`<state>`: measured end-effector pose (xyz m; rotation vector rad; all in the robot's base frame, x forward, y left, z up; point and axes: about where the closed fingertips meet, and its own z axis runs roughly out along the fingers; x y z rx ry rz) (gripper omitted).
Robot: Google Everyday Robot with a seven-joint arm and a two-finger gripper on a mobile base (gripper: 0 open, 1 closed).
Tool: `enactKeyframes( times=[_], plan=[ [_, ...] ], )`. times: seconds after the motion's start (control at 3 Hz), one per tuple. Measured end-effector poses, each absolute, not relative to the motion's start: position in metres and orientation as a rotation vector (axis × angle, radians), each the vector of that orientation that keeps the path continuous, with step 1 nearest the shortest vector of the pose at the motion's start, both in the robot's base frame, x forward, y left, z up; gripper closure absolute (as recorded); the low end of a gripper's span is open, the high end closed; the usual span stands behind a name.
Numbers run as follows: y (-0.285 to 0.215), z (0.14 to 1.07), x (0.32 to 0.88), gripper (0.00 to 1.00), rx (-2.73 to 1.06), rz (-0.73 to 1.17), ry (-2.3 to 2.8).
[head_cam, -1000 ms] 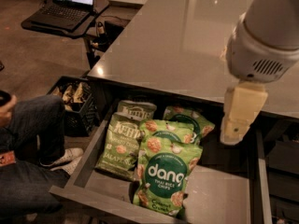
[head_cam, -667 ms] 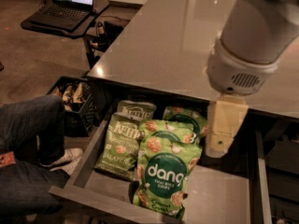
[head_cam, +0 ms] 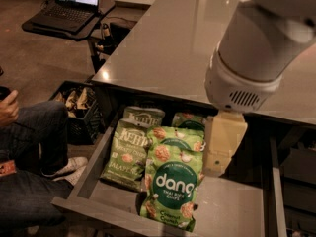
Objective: Pick green jalapeno chip bag from top drawer and place on counter
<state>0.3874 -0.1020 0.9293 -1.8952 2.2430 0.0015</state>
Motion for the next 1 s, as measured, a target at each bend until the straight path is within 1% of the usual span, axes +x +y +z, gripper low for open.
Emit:
enactKeyframes(
  times=[0.33,0.67,1.0],
  plan=[
    [-0.055,0.914,0.382,0.00,-1.892,-0.006,2.205],
    [-0.017,0.897,0.389,0.00,-1.895,0.014,2.195],
    [-0.016,0.902,0.388,0.00,-1.885,0.008,2.190]
  ],
)
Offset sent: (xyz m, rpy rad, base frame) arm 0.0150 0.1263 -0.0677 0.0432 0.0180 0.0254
